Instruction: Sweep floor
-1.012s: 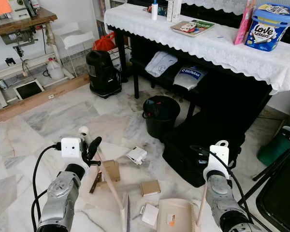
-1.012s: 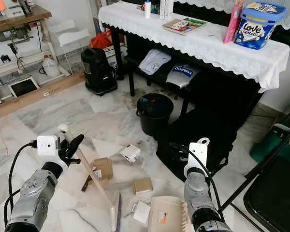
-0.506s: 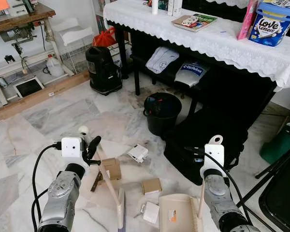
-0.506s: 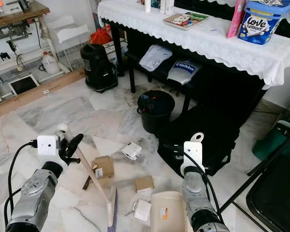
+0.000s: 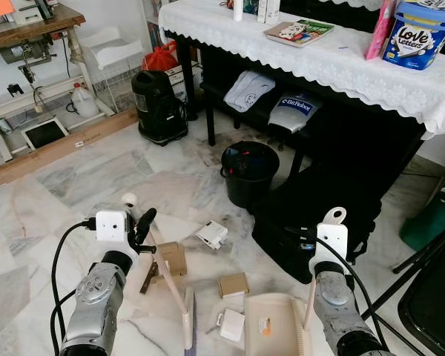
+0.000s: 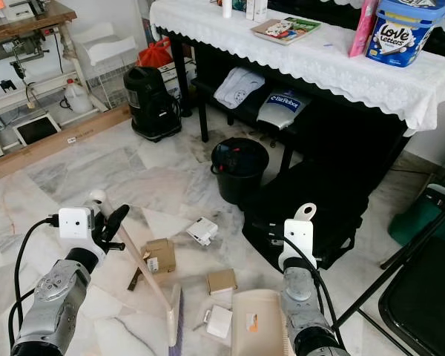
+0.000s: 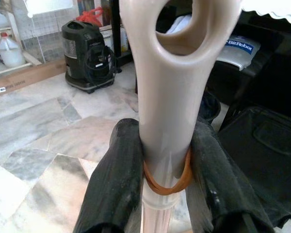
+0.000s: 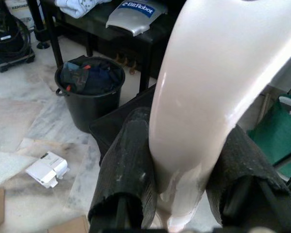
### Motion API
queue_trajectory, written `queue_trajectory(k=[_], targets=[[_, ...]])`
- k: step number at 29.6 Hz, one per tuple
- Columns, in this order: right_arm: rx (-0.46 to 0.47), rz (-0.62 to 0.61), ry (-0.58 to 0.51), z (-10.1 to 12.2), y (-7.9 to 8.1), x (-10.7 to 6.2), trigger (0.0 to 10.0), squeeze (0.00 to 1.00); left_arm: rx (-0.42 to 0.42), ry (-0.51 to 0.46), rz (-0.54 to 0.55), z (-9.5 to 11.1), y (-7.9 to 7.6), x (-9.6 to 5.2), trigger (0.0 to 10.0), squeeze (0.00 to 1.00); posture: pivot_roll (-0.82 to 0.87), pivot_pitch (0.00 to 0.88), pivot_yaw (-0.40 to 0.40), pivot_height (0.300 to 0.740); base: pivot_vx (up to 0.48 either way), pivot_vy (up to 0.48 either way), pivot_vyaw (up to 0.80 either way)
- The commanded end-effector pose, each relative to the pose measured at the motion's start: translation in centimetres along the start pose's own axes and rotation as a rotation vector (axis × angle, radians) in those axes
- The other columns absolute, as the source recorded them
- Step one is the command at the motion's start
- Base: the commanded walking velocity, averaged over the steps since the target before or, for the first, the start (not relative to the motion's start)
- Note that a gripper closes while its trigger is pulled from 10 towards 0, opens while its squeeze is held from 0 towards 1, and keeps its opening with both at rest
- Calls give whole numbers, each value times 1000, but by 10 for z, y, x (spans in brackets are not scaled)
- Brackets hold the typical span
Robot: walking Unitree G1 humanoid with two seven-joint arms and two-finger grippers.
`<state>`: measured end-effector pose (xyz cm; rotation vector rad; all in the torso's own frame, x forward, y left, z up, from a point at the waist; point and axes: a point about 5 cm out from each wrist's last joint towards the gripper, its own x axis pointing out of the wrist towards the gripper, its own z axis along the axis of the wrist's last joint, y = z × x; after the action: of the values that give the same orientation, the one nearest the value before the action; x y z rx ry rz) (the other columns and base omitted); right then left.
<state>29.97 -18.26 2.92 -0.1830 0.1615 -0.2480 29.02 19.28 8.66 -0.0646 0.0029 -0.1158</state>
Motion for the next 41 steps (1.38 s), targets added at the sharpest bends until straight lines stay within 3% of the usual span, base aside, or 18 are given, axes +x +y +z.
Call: queue_trajectory(k=[1,13,24,30,41], targets=[[-8,0,-59,10,0,3,10000,0,11,-19,2,2,0,0,10000,0,148,65,53,740,0,0,0],[-18,39,2,-3,8,-4,10000,0,18,-10,8,1,1,0,10000,0,151,62,53,740,0,0,0],[-19,109,95,-23,15,-15,10000,0,8,62,2,-16,-1,-2,10000,0,141,53,55,740,0,0,0],[-20,134,121,-28,18,-18,10000,0,-4,105,-45,-22,-4,-4,10000,0,140,48,56,740,0,0,0],[-15,154,131,-27,22,-17,10000,0,55,279,-255,-40,-4,-19,10000,0,149,48,53,740,0,0,0]])
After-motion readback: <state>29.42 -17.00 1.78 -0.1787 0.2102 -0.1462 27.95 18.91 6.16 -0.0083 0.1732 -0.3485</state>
